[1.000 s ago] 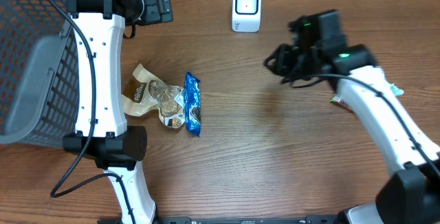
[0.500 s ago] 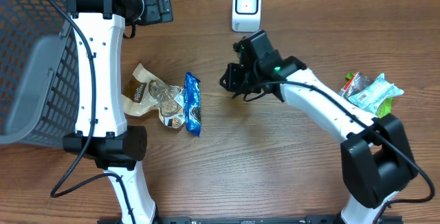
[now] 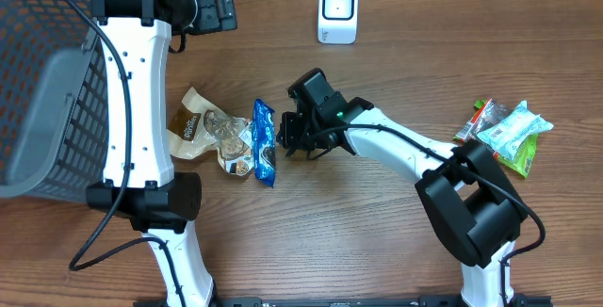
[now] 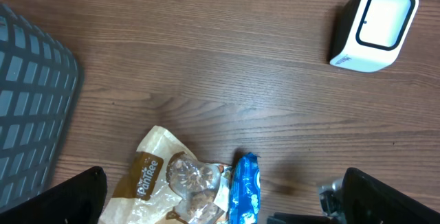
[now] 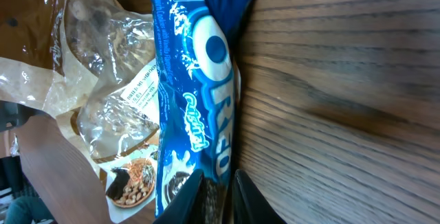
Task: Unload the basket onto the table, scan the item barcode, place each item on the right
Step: 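Reach the right gripper to the blue Oreo pack and grasp it, then lift the Oreo pack and carry it toward the scanner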
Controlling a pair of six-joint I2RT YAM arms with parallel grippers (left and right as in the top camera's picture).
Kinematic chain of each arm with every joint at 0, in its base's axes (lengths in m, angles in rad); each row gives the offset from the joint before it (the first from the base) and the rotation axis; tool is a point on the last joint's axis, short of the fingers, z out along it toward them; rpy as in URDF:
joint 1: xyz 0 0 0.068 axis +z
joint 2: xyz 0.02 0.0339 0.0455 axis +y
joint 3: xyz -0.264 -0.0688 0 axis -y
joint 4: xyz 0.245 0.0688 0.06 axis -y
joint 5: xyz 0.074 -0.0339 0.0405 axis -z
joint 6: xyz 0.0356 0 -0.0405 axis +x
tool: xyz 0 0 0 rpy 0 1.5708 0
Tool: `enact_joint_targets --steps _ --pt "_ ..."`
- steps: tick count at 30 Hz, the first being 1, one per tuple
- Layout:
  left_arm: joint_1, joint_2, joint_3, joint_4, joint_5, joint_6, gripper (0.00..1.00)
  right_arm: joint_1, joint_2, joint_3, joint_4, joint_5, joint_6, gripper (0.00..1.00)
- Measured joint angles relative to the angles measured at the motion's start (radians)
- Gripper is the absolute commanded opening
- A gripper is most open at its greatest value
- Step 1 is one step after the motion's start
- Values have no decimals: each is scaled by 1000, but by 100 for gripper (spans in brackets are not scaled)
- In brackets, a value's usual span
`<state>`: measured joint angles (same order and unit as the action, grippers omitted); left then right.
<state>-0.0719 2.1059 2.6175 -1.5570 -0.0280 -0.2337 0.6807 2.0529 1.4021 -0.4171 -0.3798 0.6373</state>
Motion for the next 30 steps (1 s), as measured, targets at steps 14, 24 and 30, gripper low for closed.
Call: enact_joint_targets --steps 14,24,30 --pt "0 0 0 0 0 0 100 51 49 0 106 -9 20 28" --pt "0 0 0 0 0 0 100 87 53 0 142 39 21 43" --pt "0 0 0 0 0 0 100 88 72 0 147 51 22 43"
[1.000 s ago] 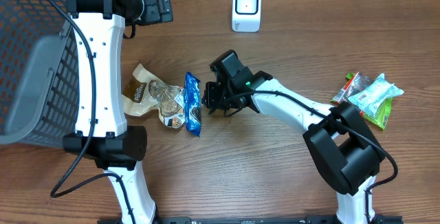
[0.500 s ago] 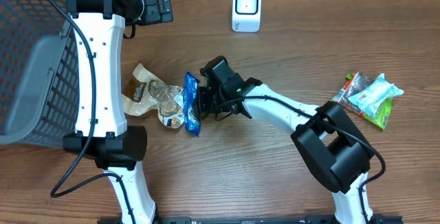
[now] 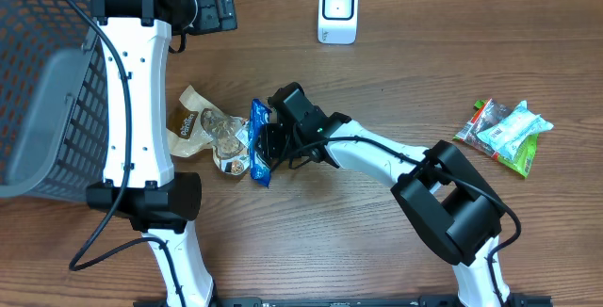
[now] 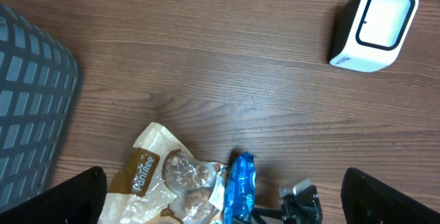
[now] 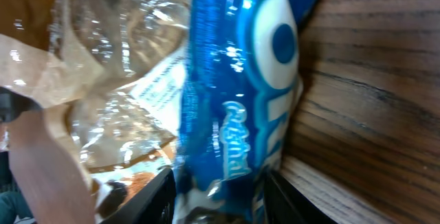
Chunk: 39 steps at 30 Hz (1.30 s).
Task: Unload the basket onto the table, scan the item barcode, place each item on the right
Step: 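Lift the Oreo pack and carry it toward the scanner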
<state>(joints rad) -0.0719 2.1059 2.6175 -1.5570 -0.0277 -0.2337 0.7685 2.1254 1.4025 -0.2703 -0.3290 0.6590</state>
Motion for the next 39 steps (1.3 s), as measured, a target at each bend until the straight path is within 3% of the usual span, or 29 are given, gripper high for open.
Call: enact_joint_targets --steps 9,11,13,15,20,25,33,39 --pt "0 0 0 0 0 0 100 0 13 0 9 4 0 42" --pt "0 0 0 0 0 0 100 0 16 0 14 4 -1 33" --pt "0 0 0 0 0 0 100 0 24 0 21 3 -7 11" --pt "0 0 0 0 0 0 100 -1 27 1 23 -2 -2 4" --pt "0 0 0 0 0 0 100 -15 27 8 8 -47 2 4" --pt "0 0 0 0 0 0 100 -101 23 8 -47 -216 -39 4" --pt "0 0 0 0 0 0 100 -324 -31 8 -201 -481 -263 4" --pt "0 0 0 0 0 0 100 -386 -108 8 -319 -610 -475 4"
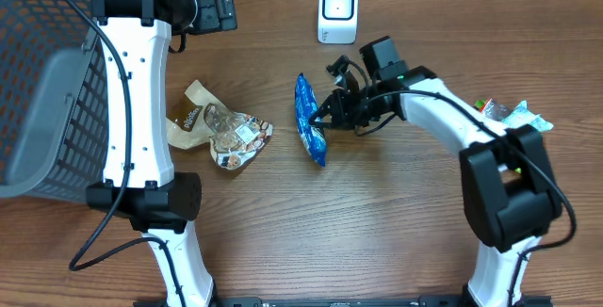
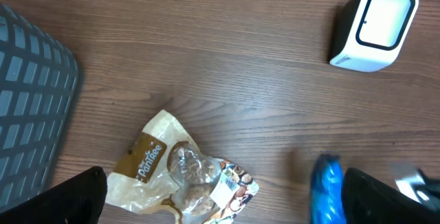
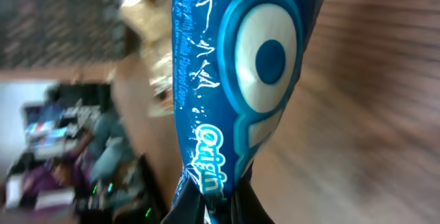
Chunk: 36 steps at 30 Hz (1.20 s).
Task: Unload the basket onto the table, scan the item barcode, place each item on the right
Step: 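Lift the Oreo pack and carry it toward the scanner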
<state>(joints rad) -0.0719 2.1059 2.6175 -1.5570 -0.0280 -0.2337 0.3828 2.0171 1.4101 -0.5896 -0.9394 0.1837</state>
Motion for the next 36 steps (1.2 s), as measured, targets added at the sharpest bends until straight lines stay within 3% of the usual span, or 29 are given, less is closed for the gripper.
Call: enact_joint_targets --steps 6,13,17,20,26,29,32,36 --pt "0 0 0 0 0 0 100 -49 -26 0 48 -343 -44 4" --pt "0 0 0 0 0 0 100 -122 -27 0 164 -537 208 4" --pt "0 0 0 0 1 0 100 -154 -27 -4 351 -571 421 4" --pt "0 0 0 0 1 0 100 -180 -28 -7 597 -583 622 4" --pt "0 0 0 0 0 0 100 -230 -36 -5 1412 -596 1174 4" --pt "0 0 0 0 0 0 100 -254 -53 12 1694 -596 1450 4" --pt "0 0 0 0 0 0 100 -273 -71 32 1759 -579 1622 4" --pt "0 0 0 0 0 0 100 -289 -74 40 1764 -576 1750 4"
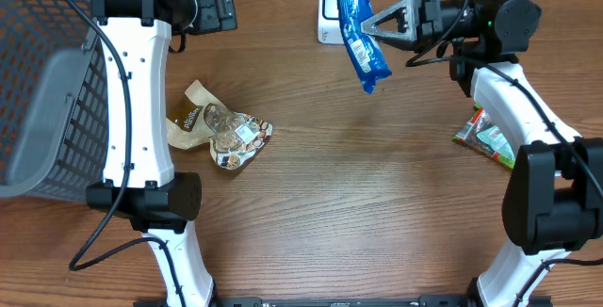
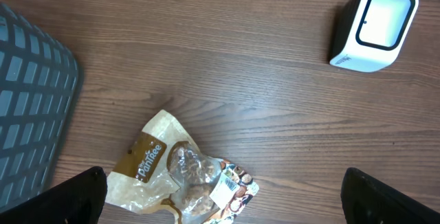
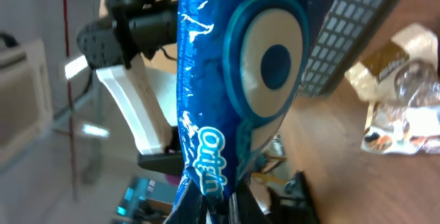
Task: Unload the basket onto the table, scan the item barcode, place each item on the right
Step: 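Lift the Oreo pack and carry it toward the scanner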
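Note:
A blue Oreo pack (image 1: 363, 26) hangs high over the table's back edge, in front of the white scanner (image 1: 326, 15), which it partly covers. My right gripper (image 1: 379, 22) is shut on the pack's end. In the right wrist view the pack (image 3: 240, 80) fills the middle, with the right gripper (image 3: 230, 207) pinching its lower end. The scanner (image 2: 375, 25) stands at the upper right in the left wrist view. My left gripper (image 1: 213, 8) is raised at the back left, and in its wrist view the left gripper (image 2: 223, 200) is open and holds nothing.
A brown and clear snack bag (image 1: 217, 128) lies left of centre, also in the left wrist view (image 2: 182, 176). A grey mesh basket (image 1: 38, 90) fills the left side. Some green and red packets (image 1: 482, 136) lie at the right, partly behind my right arm.
My right gripper, still shut on the blue pack, was low just right of centre and is now high at the back by the scanner. The pack has left the left wrist view.
The blue pack first lay beside the snack bag with my right gripper next to it. Then the gripper was at the pack. Then it held the pack off the table, right of the bag. Now the pack is up by the scanner. The left arm stayed still.

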Controlling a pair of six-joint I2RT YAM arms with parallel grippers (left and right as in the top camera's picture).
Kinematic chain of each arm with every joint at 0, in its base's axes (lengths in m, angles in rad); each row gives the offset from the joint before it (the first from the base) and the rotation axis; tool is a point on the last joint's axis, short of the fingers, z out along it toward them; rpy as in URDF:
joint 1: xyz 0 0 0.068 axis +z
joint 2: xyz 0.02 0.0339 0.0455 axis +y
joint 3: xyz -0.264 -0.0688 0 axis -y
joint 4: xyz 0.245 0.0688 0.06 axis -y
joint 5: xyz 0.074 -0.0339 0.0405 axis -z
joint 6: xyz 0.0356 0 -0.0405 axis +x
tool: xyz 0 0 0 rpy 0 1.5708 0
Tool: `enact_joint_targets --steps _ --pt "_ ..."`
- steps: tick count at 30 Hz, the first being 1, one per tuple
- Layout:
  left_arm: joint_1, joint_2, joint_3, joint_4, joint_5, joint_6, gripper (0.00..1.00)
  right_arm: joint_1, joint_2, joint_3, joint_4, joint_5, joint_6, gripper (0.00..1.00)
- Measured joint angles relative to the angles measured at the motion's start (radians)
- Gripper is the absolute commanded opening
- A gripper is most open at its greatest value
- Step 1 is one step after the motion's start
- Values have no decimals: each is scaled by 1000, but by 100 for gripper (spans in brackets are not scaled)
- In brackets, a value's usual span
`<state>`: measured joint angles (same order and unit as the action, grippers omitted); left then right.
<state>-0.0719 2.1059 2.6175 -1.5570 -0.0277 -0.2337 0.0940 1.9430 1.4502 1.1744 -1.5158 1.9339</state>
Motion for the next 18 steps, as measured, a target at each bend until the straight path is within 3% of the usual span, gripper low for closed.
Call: enact_joint_targets --steps 6,12,18 --pt "0 0 0 0 0 0 100 -1 0 0 -1 -3 55 4" --pt "0 0 0 0 0 0 100 -1 0 0 -22 5 -12 4" --pt "0 0 0 0 0 0 100 6 0 1 -340 11 -263 4"
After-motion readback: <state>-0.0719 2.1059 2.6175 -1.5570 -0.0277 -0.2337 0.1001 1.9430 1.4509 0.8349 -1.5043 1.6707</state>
